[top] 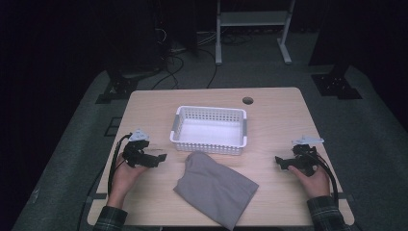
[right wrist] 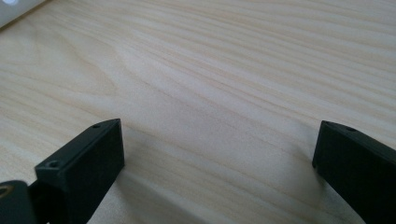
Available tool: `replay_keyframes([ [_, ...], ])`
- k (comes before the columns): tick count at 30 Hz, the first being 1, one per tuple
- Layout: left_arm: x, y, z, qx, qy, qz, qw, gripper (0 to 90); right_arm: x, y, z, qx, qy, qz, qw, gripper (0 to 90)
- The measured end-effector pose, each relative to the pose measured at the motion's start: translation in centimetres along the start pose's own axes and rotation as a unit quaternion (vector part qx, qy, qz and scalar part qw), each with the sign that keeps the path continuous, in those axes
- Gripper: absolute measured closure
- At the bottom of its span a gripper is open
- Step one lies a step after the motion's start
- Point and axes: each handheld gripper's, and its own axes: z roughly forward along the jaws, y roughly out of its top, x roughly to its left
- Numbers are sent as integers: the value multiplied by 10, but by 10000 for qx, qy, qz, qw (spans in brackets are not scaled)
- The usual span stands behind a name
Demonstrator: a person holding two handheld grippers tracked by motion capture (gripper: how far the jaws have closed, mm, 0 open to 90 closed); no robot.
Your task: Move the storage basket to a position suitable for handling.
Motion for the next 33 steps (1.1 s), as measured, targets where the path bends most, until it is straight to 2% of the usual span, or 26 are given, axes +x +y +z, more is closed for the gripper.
replay_keyframes([
  [6,4,17,4,27,37,-67,10000,46,0,0,0,5,1,10,10000,15],
  [7,5,19,5,-35,-2,-114,9999,46,0,0,0,6,2,12,10000,14],
  [11,7,30,8,-28,-20,-143,9999,60,0,0,0,5,0,9,10000,14],
  [15,9,40,12,-97,-126,-298,9994,84,0,0,0,4,-1,8,10000,14],
  [17,10,43,13,-172,-131,-319,9993,135,0,0,0,6,-1,11,10000,15],
  [21,14,52,21,-73,-147,-373,9992,154,0,0,0,7,-1,10,10000,15],
  [23,15,55,23,-119,-174,-373,9991,195,0,0,0,10,0,10,10000,14],
  [27,16,62,31,14,-114,-369,9993,241,0,1,1,5,-2,12,10000,15],
  [30,17,65,36,-11,-16,-380,9993,296,0,1,1,4,-2,15,10000,15],
  [33,18,70,43,109,-2,-384,9992,334,0,1,1,4,-2,13,10000,15],
])
